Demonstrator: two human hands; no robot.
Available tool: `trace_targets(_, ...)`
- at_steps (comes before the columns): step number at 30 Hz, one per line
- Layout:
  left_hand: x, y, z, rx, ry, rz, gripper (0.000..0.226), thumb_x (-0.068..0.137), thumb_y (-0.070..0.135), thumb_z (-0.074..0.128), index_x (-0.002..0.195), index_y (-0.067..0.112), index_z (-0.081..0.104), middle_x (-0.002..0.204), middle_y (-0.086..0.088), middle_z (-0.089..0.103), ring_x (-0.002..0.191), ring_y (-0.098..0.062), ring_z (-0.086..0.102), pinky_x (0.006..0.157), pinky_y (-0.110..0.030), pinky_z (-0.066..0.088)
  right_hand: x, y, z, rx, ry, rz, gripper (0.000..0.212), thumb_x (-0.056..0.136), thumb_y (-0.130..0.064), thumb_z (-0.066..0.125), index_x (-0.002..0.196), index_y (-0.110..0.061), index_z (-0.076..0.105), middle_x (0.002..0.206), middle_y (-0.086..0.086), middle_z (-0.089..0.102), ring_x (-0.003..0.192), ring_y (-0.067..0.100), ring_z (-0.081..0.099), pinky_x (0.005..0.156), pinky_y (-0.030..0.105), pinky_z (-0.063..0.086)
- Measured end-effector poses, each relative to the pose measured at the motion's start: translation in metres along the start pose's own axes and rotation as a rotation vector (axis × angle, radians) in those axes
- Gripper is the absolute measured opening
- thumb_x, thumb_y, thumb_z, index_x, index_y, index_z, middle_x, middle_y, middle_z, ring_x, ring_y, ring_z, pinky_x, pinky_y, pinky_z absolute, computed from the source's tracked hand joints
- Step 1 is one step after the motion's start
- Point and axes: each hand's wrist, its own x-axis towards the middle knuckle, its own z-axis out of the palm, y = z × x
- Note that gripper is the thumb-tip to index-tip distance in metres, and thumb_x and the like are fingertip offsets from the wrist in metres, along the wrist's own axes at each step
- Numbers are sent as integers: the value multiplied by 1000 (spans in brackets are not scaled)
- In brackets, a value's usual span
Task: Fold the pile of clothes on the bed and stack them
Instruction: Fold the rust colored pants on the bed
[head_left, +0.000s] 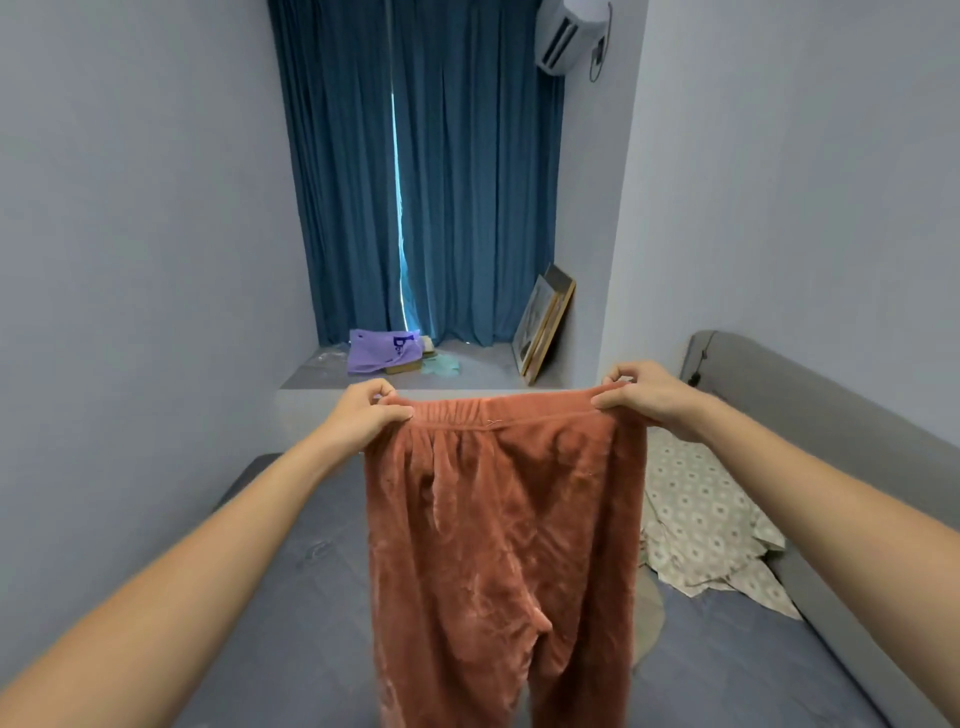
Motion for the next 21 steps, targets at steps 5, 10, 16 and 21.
trace_targets(5, -5, -32, 42, 1, 135, -128, 32, 88, 9, 79, 71, 16, 52, 65, -3, 49, 59, -13, 42, 45, -20, 31, 2, 20, 48, 35, 89, 175, 27, 77, -13, 84, 79, -23, 59, 77, 6, 57, 70, 21, 54, 56, 25, 41)
trace_targets(10, -15, -42, 84, 29, 208, -52, 34, 80, 21, 89, 73, 18, 57, 69, -1, 56, 62, -14, 47, 61, -31, 38, -2, 25, 98, 154, 107, 178, 38, 74, -3, 87, 64, -20, 54, 71, 10, 56, 57, 20, 51, 50, 23, 42)
trace_targets(16, -27, -38, 118, -99, 113, 100, 23, 79, 8, 88, 90, 16, 70, 85, -2, 74, 75, -17, 65, 77, -33, 53, -5, 16, 147, 395, 60, 148, 24, 83, -6, 82, 84, -16, 61, 62, 3, 69, 48, 15, 66, 45, 32, 58)
trace_targets(21, -30, -43, 111, -100, 74, 163, 19, 87, 0, 78, 97, 16, 74, 95, -2, 77, 95, -20, 73, 93, -44, 59, -4, 18, 152, 532, -16, 181, 8, 89, -5, 69, 96, -5, 72, 88, 19, 76, 75, 29, 78, 63, 37, 63)
